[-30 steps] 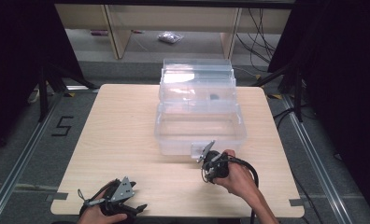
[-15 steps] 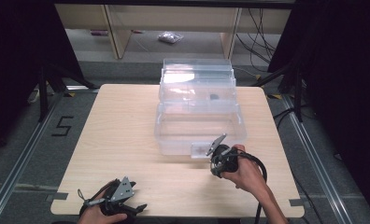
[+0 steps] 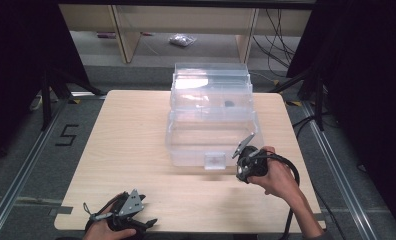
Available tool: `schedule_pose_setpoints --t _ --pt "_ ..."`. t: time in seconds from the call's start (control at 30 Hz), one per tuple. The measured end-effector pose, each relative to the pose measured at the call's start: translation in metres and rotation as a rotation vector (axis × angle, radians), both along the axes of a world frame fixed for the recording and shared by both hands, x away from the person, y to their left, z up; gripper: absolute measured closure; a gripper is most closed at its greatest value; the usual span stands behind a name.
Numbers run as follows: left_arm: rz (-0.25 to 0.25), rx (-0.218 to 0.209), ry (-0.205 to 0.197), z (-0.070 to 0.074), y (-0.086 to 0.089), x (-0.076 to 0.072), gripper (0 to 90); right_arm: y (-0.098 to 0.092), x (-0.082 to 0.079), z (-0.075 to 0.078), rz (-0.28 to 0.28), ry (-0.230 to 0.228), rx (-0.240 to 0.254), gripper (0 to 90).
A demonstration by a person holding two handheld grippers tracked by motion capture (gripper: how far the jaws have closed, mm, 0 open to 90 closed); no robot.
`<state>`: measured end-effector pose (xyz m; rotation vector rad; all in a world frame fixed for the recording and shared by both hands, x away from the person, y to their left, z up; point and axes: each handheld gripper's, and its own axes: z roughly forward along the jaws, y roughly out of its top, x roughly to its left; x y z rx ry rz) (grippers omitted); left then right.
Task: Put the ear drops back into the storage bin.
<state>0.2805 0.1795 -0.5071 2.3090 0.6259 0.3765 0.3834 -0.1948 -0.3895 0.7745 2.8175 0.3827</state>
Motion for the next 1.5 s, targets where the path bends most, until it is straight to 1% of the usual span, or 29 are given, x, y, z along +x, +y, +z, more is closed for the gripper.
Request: schedule_pose_setpoints --t 0.03,0.1,0.17,0.27,0.3,0.33,0.4,0.5,0.53,0.6,0.73,0.8,0.9,0.93,1.03,1.1,1.2,1.23,1.27,1.37,1.5 --pt "-0.002 0.001 0.000 0.000 0.000 0.000 16.4 -0.001 -0.001 0.002 -0.014 -0.003 -0.005 60.1" --pt "-0.001 0.001 -0.001 0.000 0.000 0.000 16.4 -0.003 0.000 0.008 -0.012 0.005 0.005 60.1" --pt "-0.001 0.001 -0.001 0.000 0.000 0.000 16.4 -0.005 0.002 0.015 -0.018 -0.008 -0.001 60.1" --pt "-0.002 0.001 0.000 0.000 0.000 0.000 16.4 -0.008 0.006 0.024 -0.022 -0.013 0.001 60.1" --pt "-0.002 0.002 0.003 0.000 0.000 0.000 16.4 -0.008 0.007 0.025 -0.032 -0.008 0.003 60.1" --pt "-0.002 0.003 0.003 0.000 0.000 0.000 16.4 -0.009 0.008 0.027 -0.026 -0.016 0.001 60.1" --pt "-0.001 -0.001 0.000 0.000 0.000 0.000 16.4 -0.011 0.011 0.030 -0.028 -0.009 0.001 60.1" --pt "0.001 0.000 0.001 0.000 0.000 0.000 16.3 -0.014 0.015 0.036 -0.030 -0.009 0.007 60.1" --pt "0.000 0.003 0.001 0.000 0.000 0.000 16.4 -0.015 0.016 0.038 -0.041 -0.003 0.014 60.1" --pt "0.000 0.001 0.001 0.000 0.000 0.000 16.4 -0.017 0.019 0.042 -0.046 -0.005 0.012 60.1" --pt "0.002 -0.002 0.000 0.000 0.000 0.000 16.4 -0.020 0.026 0.051 -0.056 -0.031 -0.004 60.1" --pt "0.002 -0.001 0.000 0.000 0.000 0.000 16.4 -0.021 0.030 0.056 -0.071 -0.031 0.001 60.1" --pt "0.001 0.000 0.001 0.000 0.000 0.000 16.4 -0.022 0.039 0.060 -0.071 -0.042 -0.007 60.1" --pt "0.000 0.000 0.001 0.000 0.000 0.000 16.4 -0.022 0.042 0.062 -0.086 -0.042 -0.011 60.1" --pt "0.000 0.000 0.001 0.000 0.000 0.000 16.3 -0.023 0.051 0.064 -0.107 -0.041 -0.002 60.1" --pt "-0.001 0.000 0.000 0.000 0.000 0.000 16.4 -0.023 0.058 0.063 -0.120 -0.035 -0.007 60.1" --pt "-0.001 0.000 0.000 0.000 0.000 0.000 16.4 -0.023 0.068 0.059 -0.138 -0.015 -0.011 60.1" --pt "-0.001 0.000 0.001 0.000 0.000 0.000 16.4 -0.023 0.072 0.058 -0.132 -0.012 -0.015 60.1" --pt "-0.001 0.000 0.000 0.000 0.000 0.000 16.3 -0.022 0.076 0.056 -0.148 -0.001 -0.019 60.1" --pt "-0.001 0.001 0.003 0.000 0.000 0.000 16.3 -0.022 0.086 0.049 -0.155 0.012 -0.027 60.2" --pt "0.000 0.000 0.002 0.000 0.000 0.000 16.3 -0.022 0.097 0.039 -0.185 0.036 -0.039 60.1"
